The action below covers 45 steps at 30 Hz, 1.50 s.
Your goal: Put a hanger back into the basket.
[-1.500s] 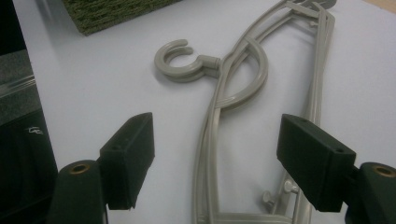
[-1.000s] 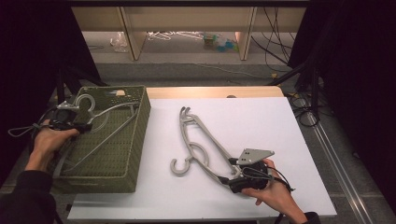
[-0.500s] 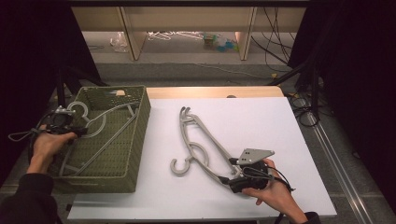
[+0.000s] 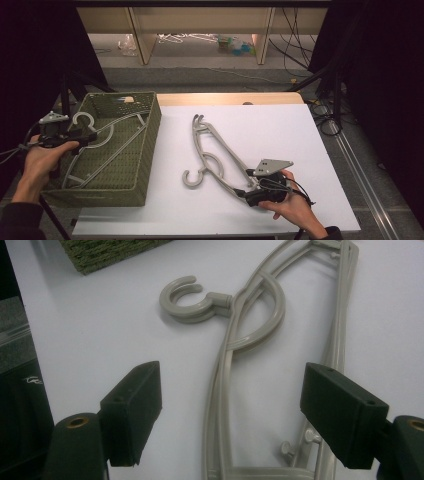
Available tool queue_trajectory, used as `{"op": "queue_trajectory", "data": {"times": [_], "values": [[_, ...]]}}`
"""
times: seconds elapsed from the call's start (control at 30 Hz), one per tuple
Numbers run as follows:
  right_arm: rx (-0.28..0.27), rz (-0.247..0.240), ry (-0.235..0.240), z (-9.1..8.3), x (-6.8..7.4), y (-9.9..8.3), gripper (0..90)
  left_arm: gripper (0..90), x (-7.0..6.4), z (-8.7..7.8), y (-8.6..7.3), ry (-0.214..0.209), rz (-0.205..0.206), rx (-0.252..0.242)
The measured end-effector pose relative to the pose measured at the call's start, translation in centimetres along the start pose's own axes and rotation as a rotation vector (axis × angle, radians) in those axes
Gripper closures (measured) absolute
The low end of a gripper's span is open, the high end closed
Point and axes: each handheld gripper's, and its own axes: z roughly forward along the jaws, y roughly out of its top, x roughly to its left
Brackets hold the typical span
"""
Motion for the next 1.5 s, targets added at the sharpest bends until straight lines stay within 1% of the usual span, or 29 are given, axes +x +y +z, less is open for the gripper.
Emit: {"op": "queue_trajectory", "data": {"times": [0.03, 0.07, 0.1, 0.13, 0.17, 0.2, 0.27, 0.3, 0.33, 0.37, 0.4, 0.47, 0.57, 0.6, 0.67, 0.7, 0.73, 0.77, 0.8, 0.83, 0.9, 0.93, 0.97, 1.1, 1.17, 1.27, 1.37, 1.43, 1.5], "values": [[-0.004, -0.003, 0.0, 0.0, -0.1, 0.0, 25.2, 36.8, 0.0, 0.0, 0.0, 0.0, 0.0, 0.0], [-0.009, 0.0, -0.005, 0.0, -0.1, 0.0, 24.7, 36.1, -1.3, -0.8, 0.0, -0.025, -0.004, -0.035], [-0.011, 0.003, -0.006, 0.0, -0.2, 0.0, 24.5, 35.5, -1.9, -1.0, -0.1, -0.035, -0.007, -0.055], [-0.014, 0.003, -0.008, 0.0, -0.3, 0.0, 24.4, 34.4, -2.5, -1.3, -0.1, -0.046, 0.004, -0.07], [-0.014, 0.003, -0.008, 0.0, -0.3, 0.0, 24.4, 33.6, -2.5, -1.3, -0.1, -0.046, 0.004, -0.07], [-0.019, 0.017, -0.009, -0.1, -0.3, -0.1, 24.4, 33.6, -3.2, -1.5, -0.2, -0.05, -0.005, -0.084], [-0.02, 0.031, -0.009, -0.1, -0.4, -0.2, 24.4, 31.5, -4.5, -1.9, -0.4, -0.086, 0.007, -0.105], [-0.018, 0.027, -0.009, 0.0, -0.4, -0.2, 24.5, 30.7, -5.3, -2.1, -0.5, -0.108, 0.002, -0.118], [-0.018, 0.027, -0.008, 0.1, -0.4, -0.3, 24.5, 29.6, -6.6, -2.2, -0.6, -0.191, -0.008, -0.148], [-0.015, 0.025, -0.006, 0.1, -0.3, -0.3, 24.4, 29.0, -6.6, -2.2, -0.6, -0.191, -0.008, -0.148], [-0.018, 0.022, -0.006, 0.1, -0.3, -0.3, 24.4, 28.1, -8.1, -2.5, -0.7, -0.224, 0.031, -0.156], [-0.014, 0.027, -0.006, 0.1, -0.2, -0.3, 24.4, 25.3, -9.8, -2.6, -0.8, -0.261, 0.05, -0.179], [-0.016, 0.023, -0.003, 0.1, -0.2, -0.4, 24.4, 24.6, -11.9, -3.0, -0.9, -0.288, 0.08, -0.198], [-0.016, 0.023, -0.003, 0.1, -0.2, -0.4, 24.4, 23.9, -11.9, -3.0, -0.9, -0.288, 0.08, -0.198], [-0.022, 0.026, -0.009, 0.0, -0.2, -0.4, 24.4, 23.0, -13.6, -3.2, -1.2, -0.298, 0.069, -0.214], [-0.019, 0.025, -0.006, 0.1, -0.2, -0.3, 24.4, 22.9, -14.7, -3.3, -1.4, -0.318, 0.118, -0.206], [-0.019, 0.025, -0.006, 0.1, -0.2, -0.3, 24.4, 22.7, -14.7, -3.3, -1.4, -0.318, 0.118, -0.206], [-0.016, 0.018, -0.005, 0.2, -0.2, -0.3, 24.4, 22.1, -15.7, -3.2, -1.7, -0.33, 0.163, -0.211], [-0.015, 0.017, -0.004, 0.2, -0.2, -0.3, 24.3, 22.1, -16.6, -3.2, -2.1, -0.342, 0.139, -0.207], [-0.015, 0.02, -0.003, 0.3, -0.1, -0.3, 24.2, 22.1, -16.6, -3.2, -2.1, -0.342, 0.139, -0.207], [-0.016, 0.017, -0.002, 0.4, -0.1, -0.3, 24.2, 22.1, -17.9, -3.0, -2.8, -0.363, 0.135, -0.212], [-0.012, 0.017, 0.007, 0.5, -0.1, -0.3, 23.8, 22.1, -18.9, -2.7, -3.4, -0.349, 0.149, -0.225], [-0.012, 0.017, 0.005, 0.5, -0.1, -0.3, 23.5, 22.1, -18.9, -2.7, -3.4, -0.349, 0.149, -0.225], [-0.013, 0.017, 0.001, 0.7, 0.0, -0.2, 23.2, 22.0, -20.5, -2.2, -4.7, -0.358, 0.182, -0.241], [-0.009, 0.014, 0.005, 0.9, 0.0, -0.2, 23.0, 21.8, -21.2, -1.8, -6.0, -0.373, 0.168, -0.231], [-0.007, 0.011, 0.009, 1.1, 0.1, -0.3, 22.8, 21.8, -21.7, -1.3, -7.0, -0.395, 0.16, -0.225], [0.001, 0.005, 0.002, 1.1, 0.4, -0.3, 22.8, 21.7, -22.1, -0.6, -8.3, -0.379, 0.231, -0.214], [0.0, 0.003, -0.005, 1.3, 0.7, -0.4, 22.8, 21.0, -22.1, 0.1, -8.9, -0.405, 0.188, -0.198], [0.0, -0.004, -0.007, 1.5, 0.8, -0.4, 23.1, 19.4, -22.0, 0.2, -9.0, -0.413, 0.189, -0.211]]}}
